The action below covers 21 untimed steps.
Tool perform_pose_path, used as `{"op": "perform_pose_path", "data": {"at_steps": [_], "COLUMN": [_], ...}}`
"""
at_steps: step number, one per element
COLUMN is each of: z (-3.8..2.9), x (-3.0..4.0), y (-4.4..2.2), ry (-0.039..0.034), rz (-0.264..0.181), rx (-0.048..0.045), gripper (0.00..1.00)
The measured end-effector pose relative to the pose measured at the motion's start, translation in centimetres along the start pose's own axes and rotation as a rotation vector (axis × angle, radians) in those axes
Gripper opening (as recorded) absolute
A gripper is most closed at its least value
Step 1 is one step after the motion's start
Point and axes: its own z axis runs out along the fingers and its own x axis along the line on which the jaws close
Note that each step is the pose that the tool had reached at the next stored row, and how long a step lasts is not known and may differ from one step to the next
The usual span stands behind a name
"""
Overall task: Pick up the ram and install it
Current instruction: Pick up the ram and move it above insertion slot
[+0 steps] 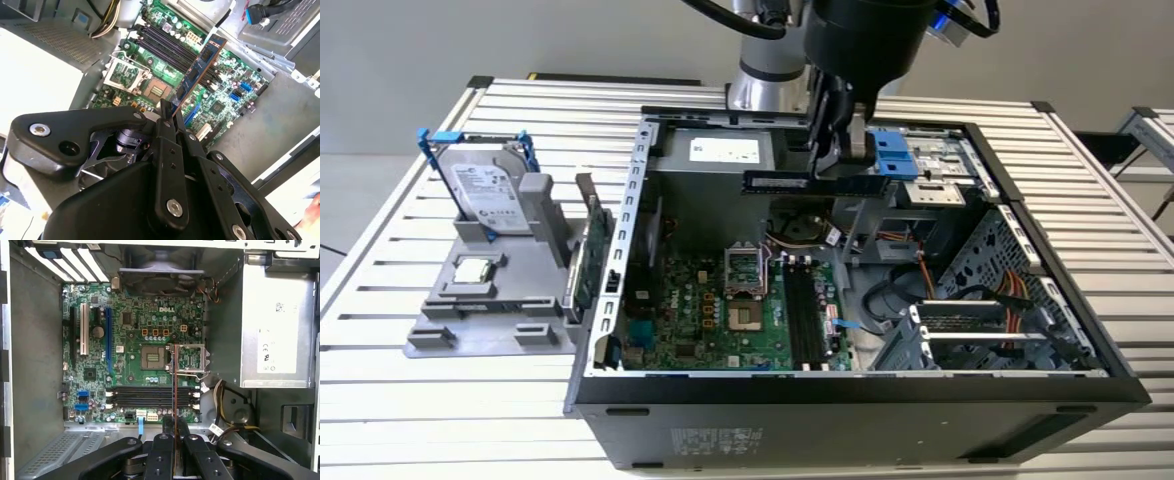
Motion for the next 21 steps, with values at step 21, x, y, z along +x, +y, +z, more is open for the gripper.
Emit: {"op": "perform_pose_path", "data": {"at_steps": [21], "z": [0.01], "x": [-0.68], "y": [-0.55], "ry": [-0.0005], "rz": [0.024], "rx": [0.0006], "gripper": [0.0]}}
